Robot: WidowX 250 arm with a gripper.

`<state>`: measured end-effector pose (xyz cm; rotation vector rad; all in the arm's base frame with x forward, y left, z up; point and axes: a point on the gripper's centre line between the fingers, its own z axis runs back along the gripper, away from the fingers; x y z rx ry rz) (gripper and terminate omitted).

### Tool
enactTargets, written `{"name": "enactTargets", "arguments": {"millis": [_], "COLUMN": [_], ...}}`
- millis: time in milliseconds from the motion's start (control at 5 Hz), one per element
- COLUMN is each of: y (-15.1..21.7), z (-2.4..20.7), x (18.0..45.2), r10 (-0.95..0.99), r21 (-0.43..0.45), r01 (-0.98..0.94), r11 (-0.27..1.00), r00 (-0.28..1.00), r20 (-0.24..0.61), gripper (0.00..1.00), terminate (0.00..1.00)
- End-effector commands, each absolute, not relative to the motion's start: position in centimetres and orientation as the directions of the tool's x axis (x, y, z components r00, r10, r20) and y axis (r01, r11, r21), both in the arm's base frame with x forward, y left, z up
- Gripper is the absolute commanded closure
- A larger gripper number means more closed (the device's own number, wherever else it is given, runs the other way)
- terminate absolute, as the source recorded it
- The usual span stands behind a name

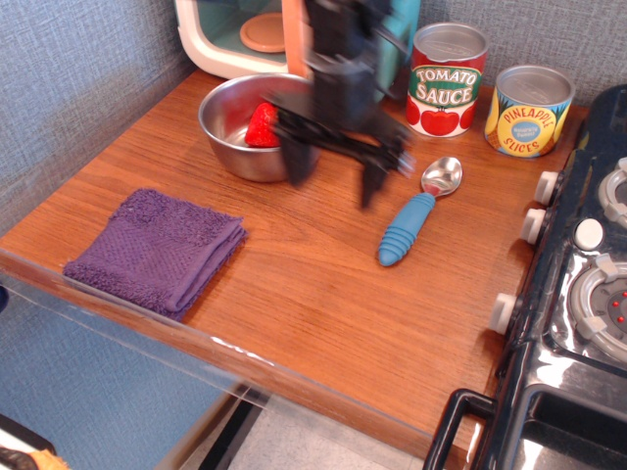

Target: Move spoon to the right of the silver pot.

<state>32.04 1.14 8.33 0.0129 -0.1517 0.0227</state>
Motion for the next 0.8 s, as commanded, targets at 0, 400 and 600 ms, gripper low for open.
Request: {"name": "enactTargets", "arguments": {"millis": [0,400,600], "y": [4.42,4.43,4.43], "z": [10.88,10.83,10.83], "x": [31.38,31.29,31.29], "r10": [0.088,0.035,0.035], "r21": [-0.019,-0.012,-0.012], "r01": [-0.086,-0.033,-0.033], "r11": [0.996,0.999,0.999], "r00": [0.97,0.974,0.974], "r20": [0.227,0.225,0.225], "gripper": [0.0,0.0,0.0], "terminate": [0.0,0.0,0.0]}}
